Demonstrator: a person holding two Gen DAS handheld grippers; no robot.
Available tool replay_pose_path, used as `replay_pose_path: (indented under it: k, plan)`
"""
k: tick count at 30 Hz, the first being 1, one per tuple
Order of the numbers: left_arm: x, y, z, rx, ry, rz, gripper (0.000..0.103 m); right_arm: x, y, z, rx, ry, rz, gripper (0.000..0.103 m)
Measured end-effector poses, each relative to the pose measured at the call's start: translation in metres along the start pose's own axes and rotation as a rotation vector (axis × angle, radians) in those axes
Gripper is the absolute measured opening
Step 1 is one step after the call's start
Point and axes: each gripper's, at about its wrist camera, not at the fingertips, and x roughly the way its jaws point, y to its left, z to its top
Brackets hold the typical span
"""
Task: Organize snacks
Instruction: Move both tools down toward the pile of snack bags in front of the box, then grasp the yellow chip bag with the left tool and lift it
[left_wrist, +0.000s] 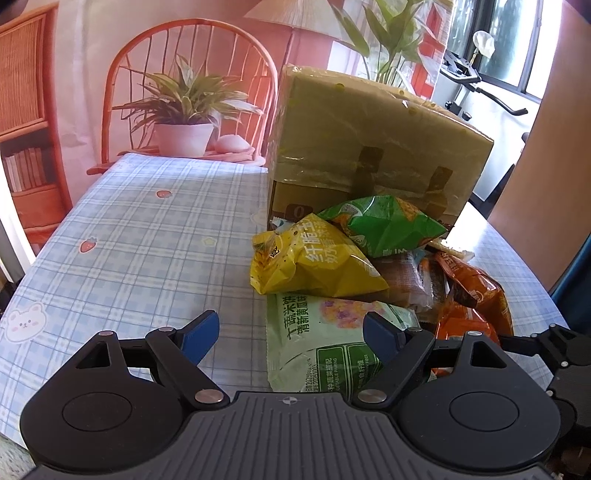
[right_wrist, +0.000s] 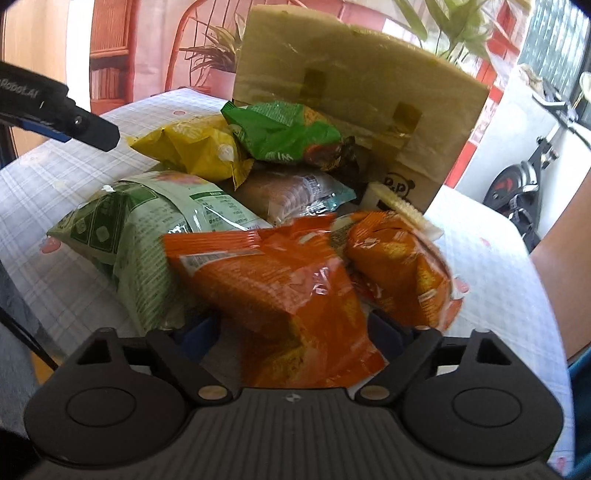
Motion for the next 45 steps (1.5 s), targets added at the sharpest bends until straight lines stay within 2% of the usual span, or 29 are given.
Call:
replay_pose_path:
  k: [6, 19, 25, 30, 34, 38, 43, 45]
  plan:
    - [0.005, 0.002, -0.002, -0.016, 0.004, -0.007, 0.086, 0.006, 0.002, -0.002, -0.036, -0.031, -0.005, 0.085]
    - [0.020, 0.013, 0.016, -0.064, -0.018, 0.008, 0.086, 0.011, -0.003, -0.007, 0.004, -0.104, 0.006, 0.083]
    - [0.046, 0.016, 0.031, -0.092, -0.013, -0.034, 0.089, 0.010, -0.011, -0.010, 0.048, -0.120, 0.038, 0.079]
    - [0.073, 0.034, 0.034, -0.235, 0.000, -0.084, 0.089, 0.010, -0.012, -0.012, 0.059, -0.129, 0.043, 0.079]
    - [0.090, 0.048, 0.032, -0.388, 0.049, -0.151, 0.088, 0.010, -0.013, -0.012, 0.064, -0.130, 0.052, 0.079]
    - [0.102, 0.053, 0.032, -0.436, 0.070, -0.166, 0.088, 0.011, -0.013, -0.011, 0.063, -0.129, 0.056, 0.079]
    - [0.119, 0.058, 0.031, -0.519, 0.107, -0.233, 0.087, 0.011, -0.013, -0.011, 0.067, -0.129, 0.057, 0.079]
    - [0.123, 0.055, 0.032, -0.519, 0.099, -0.243, 0.087, 0.011, -0.013, -0.011, 0.066, -0.127, 0.056, 0.079]
